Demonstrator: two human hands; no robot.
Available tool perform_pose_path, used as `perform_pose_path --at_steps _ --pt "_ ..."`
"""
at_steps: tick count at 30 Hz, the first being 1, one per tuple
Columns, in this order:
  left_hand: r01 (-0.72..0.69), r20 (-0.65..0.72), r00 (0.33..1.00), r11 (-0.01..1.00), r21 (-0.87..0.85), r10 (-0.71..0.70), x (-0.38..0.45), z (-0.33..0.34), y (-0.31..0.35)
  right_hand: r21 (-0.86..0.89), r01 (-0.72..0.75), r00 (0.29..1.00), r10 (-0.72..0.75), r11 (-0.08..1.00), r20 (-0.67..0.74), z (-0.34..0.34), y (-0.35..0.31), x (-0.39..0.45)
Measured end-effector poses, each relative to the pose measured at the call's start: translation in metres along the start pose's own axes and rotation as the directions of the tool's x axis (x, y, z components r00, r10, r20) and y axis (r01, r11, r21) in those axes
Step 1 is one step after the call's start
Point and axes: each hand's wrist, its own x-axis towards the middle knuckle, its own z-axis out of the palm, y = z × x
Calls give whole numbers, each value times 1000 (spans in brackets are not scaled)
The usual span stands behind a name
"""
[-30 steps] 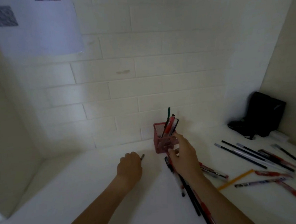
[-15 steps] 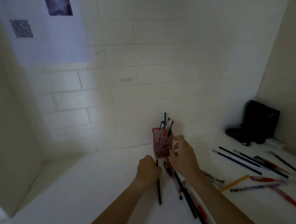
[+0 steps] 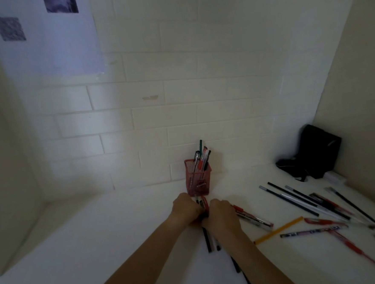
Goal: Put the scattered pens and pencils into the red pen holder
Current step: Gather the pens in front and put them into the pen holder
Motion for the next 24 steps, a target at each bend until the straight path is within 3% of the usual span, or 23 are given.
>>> perform_pose_path --at_steps 6,13,18,21,24 --pt "-41 -46 998 999 2 41 -5 -2 -2 -86 5 999 -9 996 -50 -6 -7 -9" --pt "9 57 998 992 -123 -2 -7 -15 -17 -208 48 996 -63 977 -67 -6 -5 -13" --pt "-48 25 998 970 -238 56 -15 -21 -18 -115 23 999 -27 993 -37 -9 1 -12" --pt "-152 -100 987 933 -327 126 -17 -31 -4 1 -28 999 28 1000 26 -16 7 -7" --pt "-388 -319 893 902 -192 316 -17 -48 21 135 -77 996 70 988 59 -21 16 -2"
